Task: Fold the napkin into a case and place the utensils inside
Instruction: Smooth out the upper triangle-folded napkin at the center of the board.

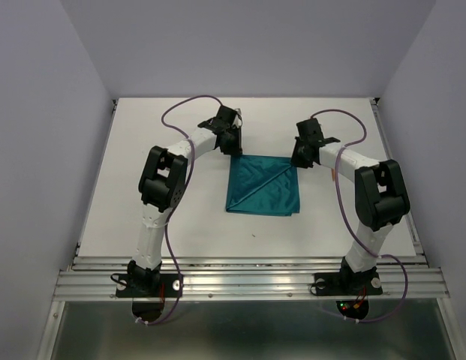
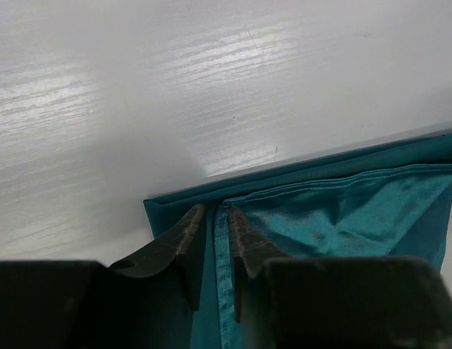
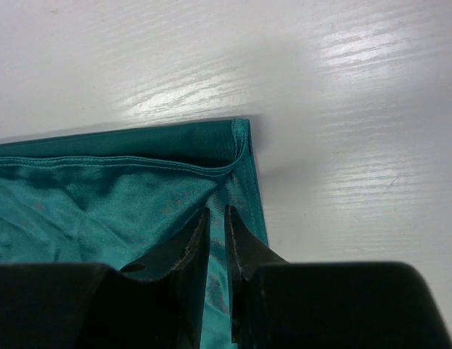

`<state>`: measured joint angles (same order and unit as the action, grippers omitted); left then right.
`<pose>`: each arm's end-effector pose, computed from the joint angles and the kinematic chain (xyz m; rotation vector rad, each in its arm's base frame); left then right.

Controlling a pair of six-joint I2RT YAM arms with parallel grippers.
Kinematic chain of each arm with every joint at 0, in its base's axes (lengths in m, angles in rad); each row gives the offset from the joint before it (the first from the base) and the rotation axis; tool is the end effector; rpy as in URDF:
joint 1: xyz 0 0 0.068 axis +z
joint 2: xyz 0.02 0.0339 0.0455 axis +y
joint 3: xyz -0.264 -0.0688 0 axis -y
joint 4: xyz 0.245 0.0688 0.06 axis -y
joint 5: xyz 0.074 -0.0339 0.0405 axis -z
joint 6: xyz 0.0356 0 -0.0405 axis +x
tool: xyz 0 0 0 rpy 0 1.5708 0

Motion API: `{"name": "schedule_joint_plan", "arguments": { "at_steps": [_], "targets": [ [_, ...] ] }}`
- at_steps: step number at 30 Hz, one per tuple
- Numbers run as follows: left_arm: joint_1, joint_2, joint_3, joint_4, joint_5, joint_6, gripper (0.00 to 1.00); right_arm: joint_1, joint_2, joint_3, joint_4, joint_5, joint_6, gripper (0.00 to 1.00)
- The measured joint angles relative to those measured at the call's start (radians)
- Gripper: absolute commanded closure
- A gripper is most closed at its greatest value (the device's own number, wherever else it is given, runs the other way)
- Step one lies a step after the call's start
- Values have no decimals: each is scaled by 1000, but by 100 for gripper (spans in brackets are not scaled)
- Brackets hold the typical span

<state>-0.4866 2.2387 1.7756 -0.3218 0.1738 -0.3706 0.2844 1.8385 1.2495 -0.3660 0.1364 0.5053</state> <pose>0.4450 -0.2424 0.1879 0.2281 2.4173 -0.6103 0.3757 0.1048 0.1927 0.3320 2.4973 0.1493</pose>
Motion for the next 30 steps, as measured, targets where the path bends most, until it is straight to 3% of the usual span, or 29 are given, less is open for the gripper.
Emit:
{"name": "schedule_joint_plan", "arguments": {
  "at_steps": [7, 30],
  "targets": [
    [0, 0, 0, 28, 43, 0, 56, -10, 0, -2, 0, 3, 0, 79],
    [-1, 6, 5, 33, 95, 34, 56, -10, -11, -23, -2, 3, 0, 79]
  ]
}}
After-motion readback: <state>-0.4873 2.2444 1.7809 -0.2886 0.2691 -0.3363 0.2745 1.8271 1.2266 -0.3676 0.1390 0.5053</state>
